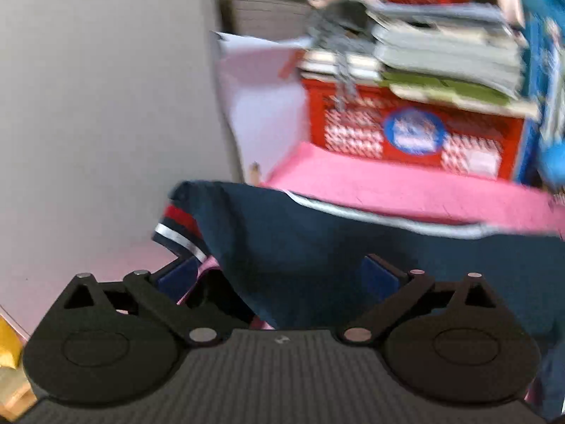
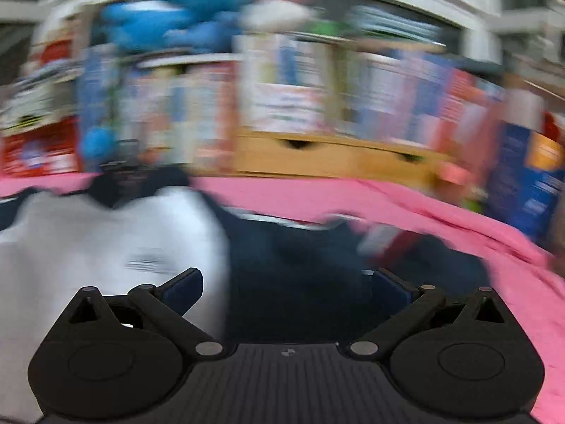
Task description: Fold clothes
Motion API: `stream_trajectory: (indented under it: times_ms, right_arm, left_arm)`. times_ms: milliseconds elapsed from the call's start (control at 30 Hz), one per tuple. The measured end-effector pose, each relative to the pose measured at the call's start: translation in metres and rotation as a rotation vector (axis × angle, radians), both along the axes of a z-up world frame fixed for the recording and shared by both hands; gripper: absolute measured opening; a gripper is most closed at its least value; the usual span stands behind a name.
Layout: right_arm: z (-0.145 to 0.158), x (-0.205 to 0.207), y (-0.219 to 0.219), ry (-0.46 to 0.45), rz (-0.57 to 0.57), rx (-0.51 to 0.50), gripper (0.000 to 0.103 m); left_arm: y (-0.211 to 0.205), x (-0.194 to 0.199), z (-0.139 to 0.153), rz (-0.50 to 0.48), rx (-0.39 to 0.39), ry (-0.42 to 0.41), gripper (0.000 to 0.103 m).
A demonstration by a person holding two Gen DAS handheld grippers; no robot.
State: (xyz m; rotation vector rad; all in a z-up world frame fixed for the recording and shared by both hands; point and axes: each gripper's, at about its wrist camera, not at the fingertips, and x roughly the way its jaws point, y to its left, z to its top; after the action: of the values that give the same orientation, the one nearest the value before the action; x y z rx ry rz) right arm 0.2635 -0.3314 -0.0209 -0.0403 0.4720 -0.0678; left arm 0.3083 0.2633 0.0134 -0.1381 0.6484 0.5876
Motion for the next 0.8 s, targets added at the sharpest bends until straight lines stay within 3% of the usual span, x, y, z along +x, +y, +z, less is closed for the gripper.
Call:
stream_trajectory:
  times_ms: [67,100,133,167,200,333,367,467,633,667,700,733,767,800]
  right_arm:
    - [-0.004,0.004,-0.023,0.009,0.026,0.119,0.102]
    - [-0.006,0.006,-0.035,0.014,0.038,0.179,0.092]
    - [-0.008,0.007,-0.046,0.018,0.051,0.238,0.081]
    - [-0.01,0.009,-0.058,0.023,0.064,0.298,0.052]
    - [-0.012,0.011,-0.069,0.027,0.077,0.357,0.044]
    - [-0.019,0.019,-0.116,0.046,0.128,0.596,0.046]
    - [-0.021,0.02,-0.126,0.051,0.137,0.648,0.05]
    - [-0.021,0.023,-0.138,0.077,0.051,0.563,0.074]
    - [-0.022,0.029,-0.158,0.121,-0.09,0.421,0.075]
    - [-0.022,0.03,-0.161,0.13,-0.118,0.392,0.066]
    - [-0.022,0.031,-0.165,0.138,-0.146,0.363,0.048]
    - [-0.022,0.032,-0.169,0.147,-0.173,0.334,0.039]
    - [-0.022,0.033,-0.173,0.155,-0.201,0.305,0.032]
    - [-0.022,0.034,-0.177,0.164,-0.229,0.276,0.032]
  left_arm:
    - [-0.01,0.001,0.001,-0.025,0.009,0.02,0.1]
    - [-0.016,0.001,0.001,-0.038,0.013,0.03,0.1]
    - [-0.021,0.0,0.004,-0.047,0.0,0.015,0.1]
    - [-0.032,-0.003,0.008,-0.076,-0.008,-0.001,0.1]
    - [-0.043,-0.005,0.012,-0.105,-0.015,-0.017,0.1]
    - [-0.105,-0.003,0.017,-0.315,-0.039,-0.024,0.1]
    - [-0.121,-0.002,0.017,-0.368,-0.047,-0.023,0.1]
    - [-0.17,0.005,0.009,-0.515,-0.093,-0.001,0.1]
    - [-0.228,0.02,-0.019,-0.653,-0.133,0.083,0.1]
    - [-0.234,0.023,-0.025,-0.661,-0.125,0.101,0.1]
    - [-0.24,0.026,-0.031,-0.669,-0.117,0.119,0.1]
    - [-0.246,0.029,-0.038,-0.677,-0.109,0.138,0.1]
    - [-0.247,0.03,-0.042,-0.671,-0.089,0.152,0.1]
    - [-0.247,0.029,-0.045,-0.67,-0.076,0.143,0.102]
